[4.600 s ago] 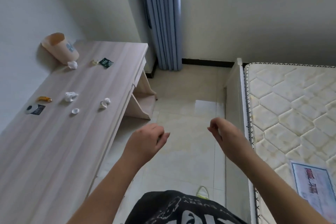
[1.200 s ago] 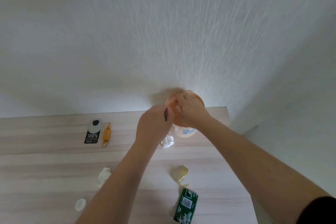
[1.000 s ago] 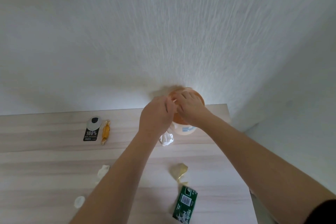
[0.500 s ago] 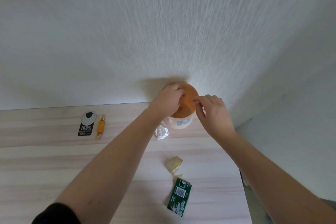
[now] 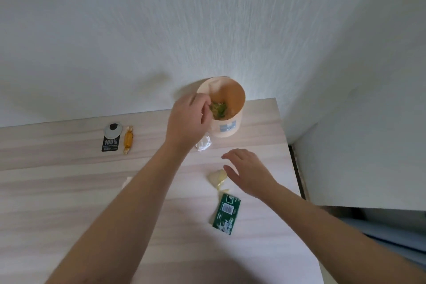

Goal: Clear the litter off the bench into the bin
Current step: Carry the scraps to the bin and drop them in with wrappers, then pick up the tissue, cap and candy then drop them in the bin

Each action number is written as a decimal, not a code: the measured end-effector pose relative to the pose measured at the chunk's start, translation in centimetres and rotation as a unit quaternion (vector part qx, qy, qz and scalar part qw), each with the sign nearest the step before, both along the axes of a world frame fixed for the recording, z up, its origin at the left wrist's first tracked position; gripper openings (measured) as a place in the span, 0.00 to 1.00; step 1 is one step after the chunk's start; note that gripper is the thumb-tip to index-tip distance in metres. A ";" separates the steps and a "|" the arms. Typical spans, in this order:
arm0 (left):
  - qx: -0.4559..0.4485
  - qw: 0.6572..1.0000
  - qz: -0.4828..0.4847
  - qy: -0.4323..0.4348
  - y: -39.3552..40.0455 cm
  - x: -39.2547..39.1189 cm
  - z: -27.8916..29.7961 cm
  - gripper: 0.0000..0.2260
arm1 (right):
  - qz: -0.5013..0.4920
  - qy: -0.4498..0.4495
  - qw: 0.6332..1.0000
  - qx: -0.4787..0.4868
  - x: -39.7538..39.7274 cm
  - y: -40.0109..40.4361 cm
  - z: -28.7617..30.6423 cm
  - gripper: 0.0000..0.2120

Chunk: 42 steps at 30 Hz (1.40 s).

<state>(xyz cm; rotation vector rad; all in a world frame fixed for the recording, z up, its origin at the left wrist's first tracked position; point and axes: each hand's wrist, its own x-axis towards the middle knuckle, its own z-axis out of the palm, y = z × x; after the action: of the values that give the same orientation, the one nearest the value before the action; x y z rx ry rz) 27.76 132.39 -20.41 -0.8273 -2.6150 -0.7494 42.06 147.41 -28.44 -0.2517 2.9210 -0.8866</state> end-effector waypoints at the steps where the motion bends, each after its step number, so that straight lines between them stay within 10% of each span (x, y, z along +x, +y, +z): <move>1: 0.008 1.000 0.019 -0.007 -0.8 1.0 -0.4 0.03 | 0.022 -0.041 0.999 0.009 0.4 -0.9 -1.1 0.18; 10: -0.124 0.971 0.027 -0.201 -5.7 5.8 -7.5 0.13 | 0.089 -0.180 0.977 0.071 5.2 -4.0 -7.4 0.50; 18: -0.248 0.941 0.006 -0.231 -4.1 5.4 -14.1 0.31 | 0.011 -0.055 0.996 0.069 11.3 -4.8 -8.3 0.22; 28: -0.191 0.959 -0.042 -0.204 -6.4 7.5 -14.2 0.08 | -0.143 -0.134 0.980 -0.021 12.4 -4.6 -7.2 0.21; 42: -0.132 0.956 -0.031 -0.260 -14.6 14.8 -8.9 0.06 | -0.275 -0.085 0.953 -0.088 13.5 -7.0 -2.2 0.11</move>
<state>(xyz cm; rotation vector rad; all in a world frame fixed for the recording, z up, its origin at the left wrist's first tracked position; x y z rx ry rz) 42.54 117.78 -29.36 -0.8819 -3.2284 -0.7232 55.52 140.39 -30.62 0.6325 2.7790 -1.1629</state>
